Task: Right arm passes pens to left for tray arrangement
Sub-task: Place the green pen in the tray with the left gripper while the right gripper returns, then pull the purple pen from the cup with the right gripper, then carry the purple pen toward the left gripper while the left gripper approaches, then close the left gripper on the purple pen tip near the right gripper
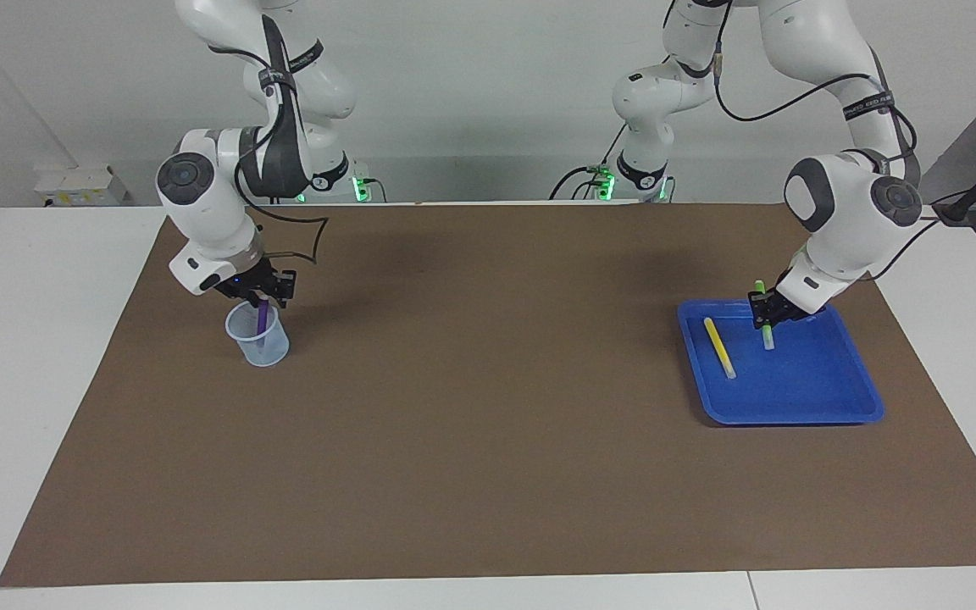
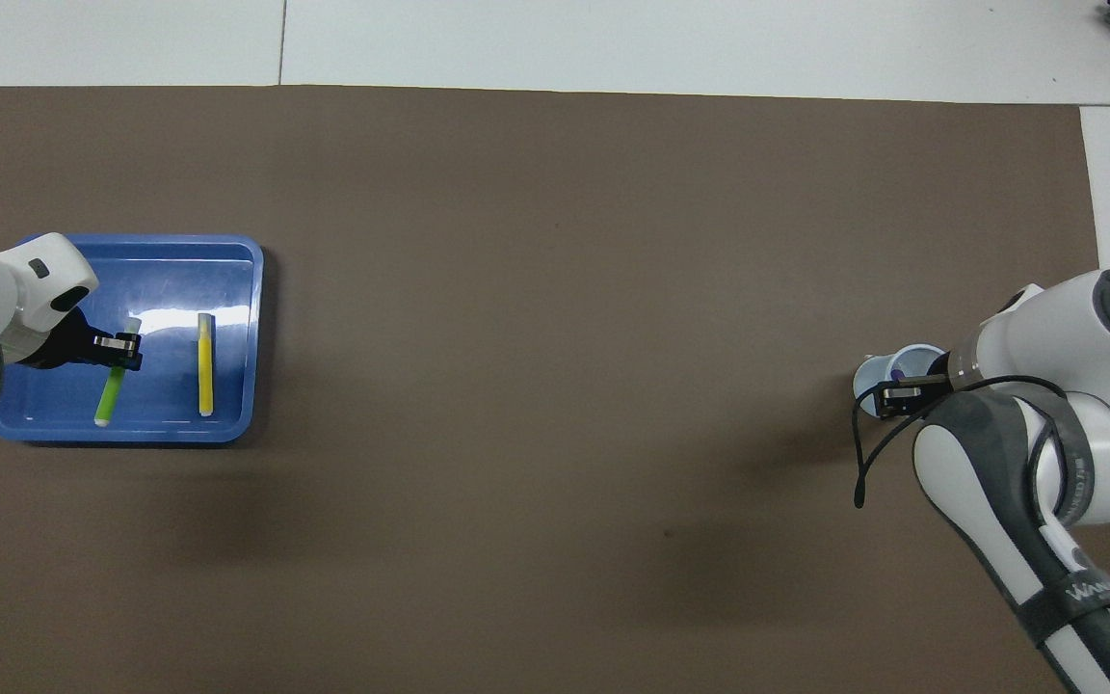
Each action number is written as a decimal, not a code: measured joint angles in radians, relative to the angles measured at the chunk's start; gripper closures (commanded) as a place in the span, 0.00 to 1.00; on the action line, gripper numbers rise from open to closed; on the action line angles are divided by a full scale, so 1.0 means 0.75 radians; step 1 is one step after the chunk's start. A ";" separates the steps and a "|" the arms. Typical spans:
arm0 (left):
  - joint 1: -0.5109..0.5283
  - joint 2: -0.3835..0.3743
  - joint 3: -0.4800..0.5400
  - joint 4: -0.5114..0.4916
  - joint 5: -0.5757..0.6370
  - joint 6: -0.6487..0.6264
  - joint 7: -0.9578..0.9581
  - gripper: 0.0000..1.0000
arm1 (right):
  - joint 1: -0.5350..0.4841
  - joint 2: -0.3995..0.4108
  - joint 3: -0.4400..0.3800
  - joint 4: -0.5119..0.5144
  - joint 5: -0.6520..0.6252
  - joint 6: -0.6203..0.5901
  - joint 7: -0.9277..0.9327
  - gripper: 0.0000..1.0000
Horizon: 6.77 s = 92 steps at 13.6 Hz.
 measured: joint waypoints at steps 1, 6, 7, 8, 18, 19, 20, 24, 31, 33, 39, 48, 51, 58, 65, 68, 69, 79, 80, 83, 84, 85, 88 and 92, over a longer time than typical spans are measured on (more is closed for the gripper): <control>0.003 0.027 0.001 0.000 0.008 0.030 0.000 1.00 | 0.000 0.000 -0.002 0.000 0.000 0.000 0.000 0.48; 0.020 0.108 0.000 0.001 0.019 0.140 0.003 1.00 | 0.000 0.013 -0.003 0.039 0.000 -0.043 -0.002 0.47; 0.020 0.117 0.000 0.000 0.030 0.157 0.003 1.00 | 0.000 0.014 -0.003 0.042 0.000 -0.045 -0.010 0.49; 0.020 0.128 0.000 -0.001 0.034 0.181 0.003 1.00 | -0.001 0.015 -0.004 0.045 0.000 -0.045 -0.022 0.50; 0.016 0.156 -0.015 0.006 0.040 0.188 0.000 0.20 | -0.034 0.023 -0.006 0.048 0.000 -0.052 -0.078 0.57; 0.016 0.156 -0.015 0.018 0.040 0.165 -0.003 0.14 | -0.034 0.023 -0.006 0.048 0.000 -0.053 -0.078 0.57; 0.016 0.156 -0.015 0.034 0.040 0.139 -0.013 0.00 | -0.034 0.023 -0.006 0.048 0.000 -0.054 -0.078 0.60; 0.002 0.156 -0.027 0.105 0.039 0.041 -0.093 0.00 | -0.034 0.023 -0.006 0.048 0.000 -0.056 -0.090 0.93; -0.024 0.132 -0.038 0.215 -0.050 -0.165 -0.141 0.00 | -0.058 0.026 -0.010 0.085 -0.001 -0.059 -0.430 1.00; -0.024 0.099 -0.038 0.220 -0.108 -0.212 -0.194 0.00 | -0.057 0.027 -0.010 0.154 -0.001 -0.112 -0.526 1.00; -0.069 -0.033 -0.045 0.221 -0.204 -0.367 -0.357 0.00 | -0.040 0.019 0.006 0.545 -0.001 -0.541 -0.696 1.00; -0.069 -0.239 -0.043 0.223 -0.582 -0.458 -0.884 0.00 | 0.166 0.020 0.039 0.621 0.567 -0.473 -0.233 1.00; -0.089 -0.307 -0.045 0.220 -0.708 -0.467 -1.177 0.00 | 0.330 0.013 0.046 0.533 0.787 -0.237 0.099 1.00; -0.218 -0.343 -0.047 0.149 -0.923 -0.266 -1.749 0.00 | 0.446 -0.014 0.047 0.442 1.330 0.071 0.378 1.00; -0.365 -0.349 -0.048 0.102 -1.026 -0.035 -2.126 0.00 | 0.786 -0.014 0.051 0.362 1.665 0.645 0.622 1.00; -0.373 -0.356 -0.049 0.102 -1.051 -0.032 -2.155 0.00 | 0.783 -0.014 0.041 0.359 1.665 0.642 0.620 1.00; -0.384 -0.359 -0.049 0.102 -1.063 -0.032 -2.165 0.00 | 0.783 -0.014 0.041 0.357 1.665 0.633 0.619 1.00; -0.489 -0.365 -0.056 0.102 -1.191 0.029 -1.919 0.08 | 0.784 -0.015 0.041 0.355 1.608 0.518 0.601 1.00; -0.495 -0.365 -0.056 0.099 -1.193 0.027 -1.880 0.09 | 0.784 -0.015 0.041 0.355 1.606 0.518 0.601 1.00; -0.499 -0.369 -0.055 0.089 -1.194 -0.029 -1.749 0.25 | 0.784 -0.015 0.041 0.355 1.604 0.518 0.601 1.00; -0.498 -0.373 -0.050 0.082 -1.194 -0.056 -1.711 0.33 | 0.784 -0.015 0.041 0.355 1.604 0.518 0.601 1.00; -0.498 -0.378 -0.043 0.079 -1.194 -0.080 -1.685 0.53 | 0.784 -0.015 0.041 0.355 1.604 0.518 0.601 1.00; -0.493 -0.389 -0.032 0.077 -1.195 -0.131 -1.627 0.53 | 0.784 -0.015 0.041 0.355 1.604 0.518 0.601 1.00; -0.490 -0.394 -0.027 0.075 -1.195 -0.159 -1.613 0.85 | 0.783 -0.015 0.041 0.355 1.604 0.518 0.601 1.00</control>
